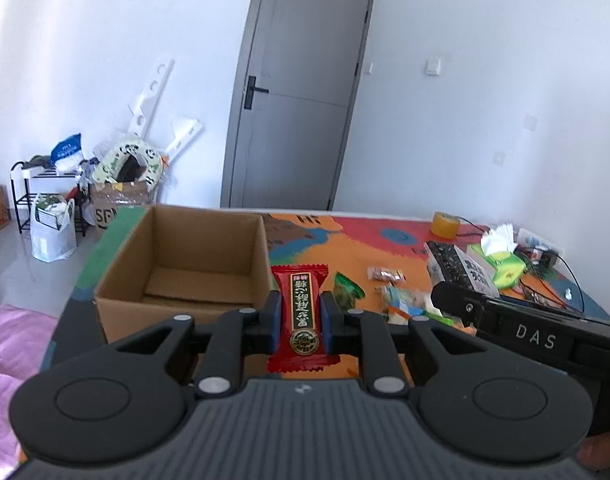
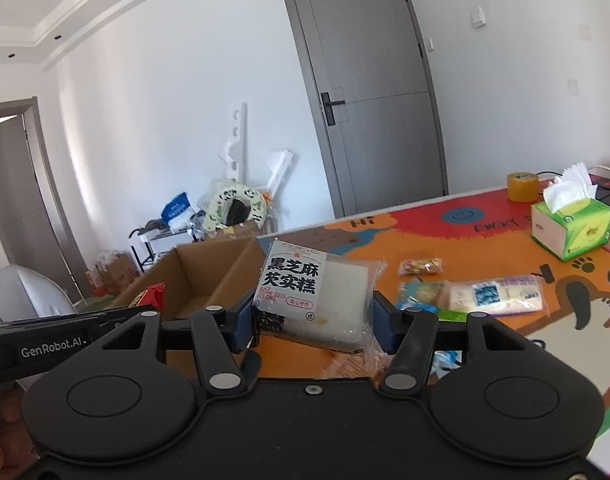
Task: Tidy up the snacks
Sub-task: 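Carry the red bar and white packet over the cardboard box with both grippers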
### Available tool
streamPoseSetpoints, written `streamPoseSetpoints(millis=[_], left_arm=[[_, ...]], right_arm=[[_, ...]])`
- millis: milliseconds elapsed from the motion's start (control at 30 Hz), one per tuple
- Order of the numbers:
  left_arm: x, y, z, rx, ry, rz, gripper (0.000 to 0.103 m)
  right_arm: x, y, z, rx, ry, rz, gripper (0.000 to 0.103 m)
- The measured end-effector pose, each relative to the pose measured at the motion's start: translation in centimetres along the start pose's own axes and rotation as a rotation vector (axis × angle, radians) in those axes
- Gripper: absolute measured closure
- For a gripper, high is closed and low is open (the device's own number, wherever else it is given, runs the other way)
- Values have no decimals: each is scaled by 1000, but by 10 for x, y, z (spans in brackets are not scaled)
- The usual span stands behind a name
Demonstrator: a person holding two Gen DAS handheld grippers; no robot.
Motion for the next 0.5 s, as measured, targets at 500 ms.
streamPoseSetpoints(millis=[500], left_arm=[[-22,6,26,-40,21,-52,84]], right_arm=[[-12,-12,14,-40,6,-22,46]])
Point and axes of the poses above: each gripper's, at about its wrist camera, not at the fingertips, and y roughly against the way its jaws point, z to its left, x to its underside, the point moved 2 cm from there along -y, roughly the way its jaws point, and after that the axes turned 4 degrees about z, right-handed, at the moved point
